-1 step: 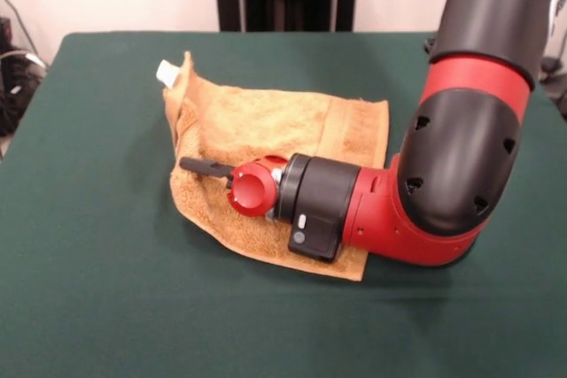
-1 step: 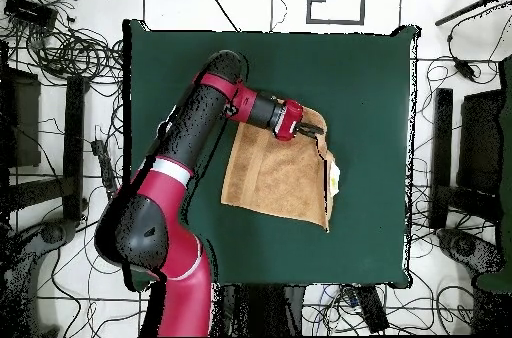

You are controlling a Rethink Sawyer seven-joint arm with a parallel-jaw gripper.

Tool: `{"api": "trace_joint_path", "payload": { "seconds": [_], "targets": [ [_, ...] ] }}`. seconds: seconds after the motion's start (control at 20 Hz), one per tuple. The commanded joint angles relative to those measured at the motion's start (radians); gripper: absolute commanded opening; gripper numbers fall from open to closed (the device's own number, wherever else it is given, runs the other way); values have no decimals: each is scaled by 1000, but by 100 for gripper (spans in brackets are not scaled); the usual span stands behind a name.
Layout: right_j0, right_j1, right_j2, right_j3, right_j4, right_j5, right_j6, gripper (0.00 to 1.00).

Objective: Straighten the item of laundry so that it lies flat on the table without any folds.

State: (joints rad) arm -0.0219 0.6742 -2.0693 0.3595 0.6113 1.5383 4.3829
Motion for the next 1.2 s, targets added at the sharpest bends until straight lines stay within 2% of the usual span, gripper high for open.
{"api": "trace_joint_path", "payload": {
  "seconds": [0.05,0.25,0.45,0.6,0.95,1.2],
  "targets": [
    [-19,91,-77,-150,186,29,262,0],
    [-29,94,-130,-151,214,51,245,0],
    [-60,93,-248,-174,289,116,240,0],
    [-60,95,-264,-158,321,106,220,0],
    [-71,93,-405,-157,340,194,111,0],
    [-71,103,-423,-132,376,156,127,0]
  ]
}}
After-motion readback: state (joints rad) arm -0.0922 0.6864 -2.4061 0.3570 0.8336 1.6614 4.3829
